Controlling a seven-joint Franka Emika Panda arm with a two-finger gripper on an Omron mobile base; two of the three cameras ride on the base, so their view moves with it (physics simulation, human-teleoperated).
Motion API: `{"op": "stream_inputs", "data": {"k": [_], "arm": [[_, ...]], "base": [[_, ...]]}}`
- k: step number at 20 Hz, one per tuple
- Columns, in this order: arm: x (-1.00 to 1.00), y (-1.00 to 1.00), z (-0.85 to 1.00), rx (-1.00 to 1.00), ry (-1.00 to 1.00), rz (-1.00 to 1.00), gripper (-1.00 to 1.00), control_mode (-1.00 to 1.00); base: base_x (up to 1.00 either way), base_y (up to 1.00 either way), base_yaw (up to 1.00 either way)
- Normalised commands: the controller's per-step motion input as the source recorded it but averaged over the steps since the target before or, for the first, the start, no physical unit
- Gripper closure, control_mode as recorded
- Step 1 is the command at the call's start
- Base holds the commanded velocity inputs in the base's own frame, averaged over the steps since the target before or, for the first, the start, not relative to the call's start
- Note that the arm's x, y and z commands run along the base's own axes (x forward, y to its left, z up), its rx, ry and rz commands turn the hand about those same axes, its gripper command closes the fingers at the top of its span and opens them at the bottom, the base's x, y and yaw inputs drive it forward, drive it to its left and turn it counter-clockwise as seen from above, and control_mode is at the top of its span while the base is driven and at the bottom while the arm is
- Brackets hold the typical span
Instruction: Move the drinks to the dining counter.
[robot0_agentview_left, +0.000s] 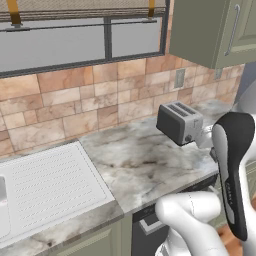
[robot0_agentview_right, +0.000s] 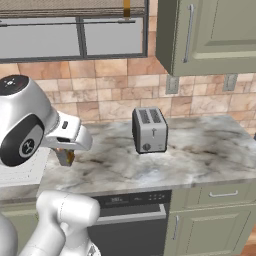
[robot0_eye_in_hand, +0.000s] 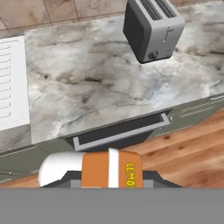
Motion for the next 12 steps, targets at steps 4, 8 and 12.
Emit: {"op": "stream_inputs", "data": {"k": [4,8,12], "arm": [[0.0,0.0,0.0,0.0,0.01,0.0,1.0,-1.0],[0.0,0.0,0.0,0.0,0.0,0.0,1.0,-1.0],[0.0,0.0,0.0,0.0,0.0,0.0,1.0,1.0]], "base": [[0.0,0.0,0.0],[0.0,0.0,0.0],[-0.11,0.05,0.0]]}}
